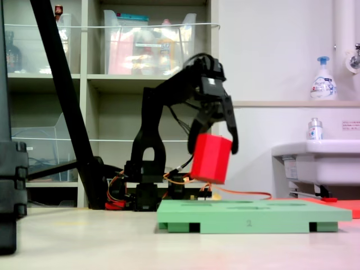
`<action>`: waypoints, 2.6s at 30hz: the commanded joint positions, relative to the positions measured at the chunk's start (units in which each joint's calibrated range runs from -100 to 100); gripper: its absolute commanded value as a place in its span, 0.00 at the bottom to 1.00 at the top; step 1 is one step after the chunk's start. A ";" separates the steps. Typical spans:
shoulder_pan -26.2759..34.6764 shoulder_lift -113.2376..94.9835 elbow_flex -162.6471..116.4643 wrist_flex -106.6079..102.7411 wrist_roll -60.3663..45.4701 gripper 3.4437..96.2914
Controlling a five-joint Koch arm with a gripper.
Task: Put the octagonal pillar block into the corresponding hole
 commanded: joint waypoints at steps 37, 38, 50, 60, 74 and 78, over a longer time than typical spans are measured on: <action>4.79 30.96 16.50 35.79 11.38 0.38; 4.69 31.24 16.50 35.79 10.89 0.38; 4.54 32.22 16.50 34.64 2.00 0.38; 4.59 32.08 16.60 32.52 -3.03 0.38; 4.88 30.68 17.50 30.30 -2.98 0.38; 4.93 34.59 19.59 30.30 -2.93 0.38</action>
